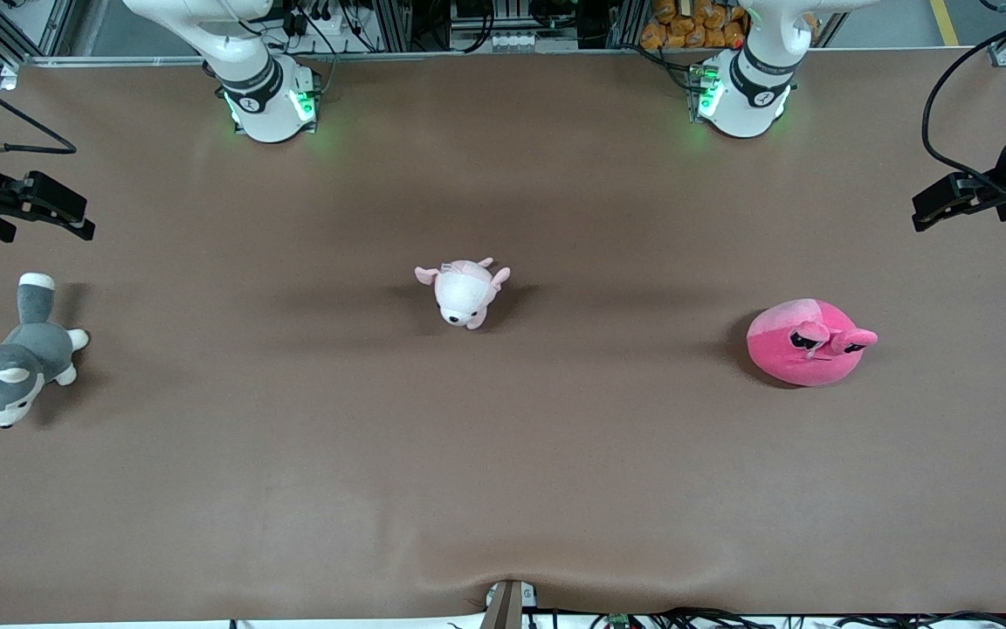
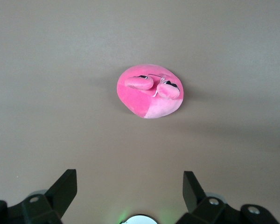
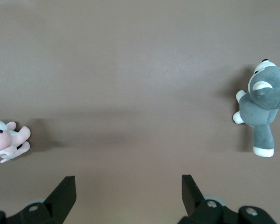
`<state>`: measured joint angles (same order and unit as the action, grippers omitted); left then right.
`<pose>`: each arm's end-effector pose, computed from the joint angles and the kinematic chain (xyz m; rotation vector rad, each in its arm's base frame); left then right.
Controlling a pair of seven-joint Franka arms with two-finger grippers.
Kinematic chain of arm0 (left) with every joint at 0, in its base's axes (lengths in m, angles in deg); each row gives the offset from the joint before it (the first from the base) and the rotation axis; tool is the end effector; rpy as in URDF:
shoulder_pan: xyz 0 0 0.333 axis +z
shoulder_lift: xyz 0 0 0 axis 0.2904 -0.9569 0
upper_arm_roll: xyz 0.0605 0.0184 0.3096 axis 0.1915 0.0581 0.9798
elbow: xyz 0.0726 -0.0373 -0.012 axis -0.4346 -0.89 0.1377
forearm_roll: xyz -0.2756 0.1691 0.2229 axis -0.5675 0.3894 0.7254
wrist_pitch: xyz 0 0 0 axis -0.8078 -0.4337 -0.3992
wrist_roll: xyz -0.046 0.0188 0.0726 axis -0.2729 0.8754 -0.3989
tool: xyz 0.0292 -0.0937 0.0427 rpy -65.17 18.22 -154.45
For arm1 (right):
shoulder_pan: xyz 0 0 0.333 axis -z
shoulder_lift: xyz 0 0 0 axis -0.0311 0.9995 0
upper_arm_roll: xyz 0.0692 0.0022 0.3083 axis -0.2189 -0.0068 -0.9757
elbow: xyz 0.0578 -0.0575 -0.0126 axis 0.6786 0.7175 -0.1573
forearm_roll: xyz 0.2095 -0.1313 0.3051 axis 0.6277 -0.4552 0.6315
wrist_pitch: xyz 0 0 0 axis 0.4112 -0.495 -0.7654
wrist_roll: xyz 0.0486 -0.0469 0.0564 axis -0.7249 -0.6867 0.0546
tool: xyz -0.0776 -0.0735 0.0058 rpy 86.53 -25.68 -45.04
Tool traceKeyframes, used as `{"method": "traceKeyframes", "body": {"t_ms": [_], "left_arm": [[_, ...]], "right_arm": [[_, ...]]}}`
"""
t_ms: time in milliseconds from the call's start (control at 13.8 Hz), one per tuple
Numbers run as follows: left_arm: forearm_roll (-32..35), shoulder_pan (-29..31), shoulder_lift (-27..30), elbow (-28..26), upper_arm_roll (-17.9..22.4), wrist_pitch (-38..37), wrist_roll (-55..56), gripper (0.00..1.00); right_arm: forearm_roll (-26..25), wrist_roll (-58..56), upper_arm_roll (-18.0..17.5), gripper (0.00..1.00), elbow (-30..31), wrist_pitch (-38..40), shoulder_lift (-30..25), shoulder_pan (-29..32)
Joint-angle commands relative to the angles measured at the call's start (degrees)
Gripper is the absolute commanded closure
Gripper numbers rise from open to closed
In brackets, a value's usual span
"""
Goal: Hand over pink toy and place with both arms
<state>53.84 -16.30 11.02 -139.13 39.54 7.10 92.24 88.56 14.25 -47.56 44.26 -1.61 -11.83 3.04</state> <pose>0.5486 -0.0184 0.6312 -3.0143 -0.1349 0.0640 0.5511 0.0060 0.6452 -3.1219 -0.0127 0.0283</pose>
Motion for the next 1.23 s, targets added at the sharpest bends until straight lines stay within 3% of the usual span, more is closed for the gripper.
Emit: {"method": "traceKeyframes", "body": {"t_ms": [0, 361, 722, 1155], "left_arm": [[-0.4, 0.0, -0.4, 0.7, -0.3, -0.7, 0.1, 0.00], [-0.4, 0.2, -0.4, 0.6, -0.3, -0.6, 0.2, 0.00], [-0.6, 0.1, -1.1, 0.7, -0.4, -0.2, 0.2, 0.00], [-1.3, 0.5, -1.3, 0.2, -0.3, -0.3, 0.3, 0.00]], "right_arm": [[-0.1, 0.3, 0.3, 0.00, -0.6, 2.2, -1.0, 0.5], [-0.5, 0.5, 0.4, 0.00, -4.1, 7.4, -1.0, 2.3], [-0.9, 0.5, 0.3, 0.00, -4.4, 8.0, -0.7, 6.3], [-0.3, 0.6, 0.0, 0.00, -4.3, 7.9, -0.6, 5.9]]}}
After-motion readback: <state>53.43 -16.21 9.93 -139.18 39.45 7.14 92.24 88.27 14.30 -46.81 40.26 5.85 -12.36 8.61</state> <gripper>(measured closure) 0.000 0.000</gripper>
